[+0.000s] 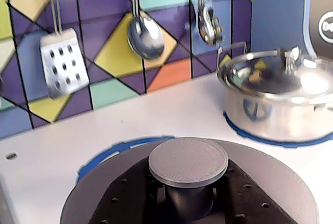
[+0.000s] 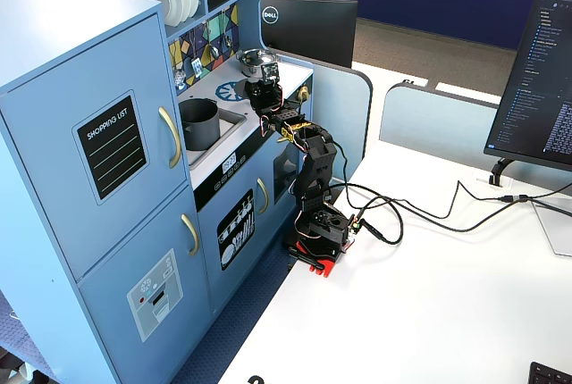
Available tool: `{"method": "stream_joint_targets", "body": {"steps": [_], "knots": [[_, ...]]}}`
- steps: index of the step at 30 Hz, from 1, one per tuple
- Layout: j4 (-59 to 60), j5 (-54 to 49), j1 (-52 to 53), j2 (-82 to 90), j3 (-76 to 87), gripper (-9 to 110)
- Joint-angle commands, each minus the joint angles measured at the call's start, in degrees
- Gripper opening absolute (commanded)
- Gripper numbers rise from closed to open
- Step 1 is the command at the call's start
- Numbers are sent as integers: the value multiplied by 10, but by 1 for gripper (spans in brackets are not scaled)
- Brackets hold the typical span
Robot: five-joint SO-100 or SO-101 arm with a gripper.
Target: Take off the lid from the gray recipient and place it on the counter
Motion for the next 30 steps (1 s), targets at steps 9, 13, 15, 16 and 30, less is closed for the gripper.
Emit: {"method": "stream_joint_targets", "body": {"steps": [9,13,15,16,30], "knots": [[-61,-9,-8,-54,9,0],[-67,-7,-11,-67,10,0],[-67,-7,-13,-70,10,0],[-67,-7,-14,-72,10,0],[-121,13,1,-66,48,41]]}}
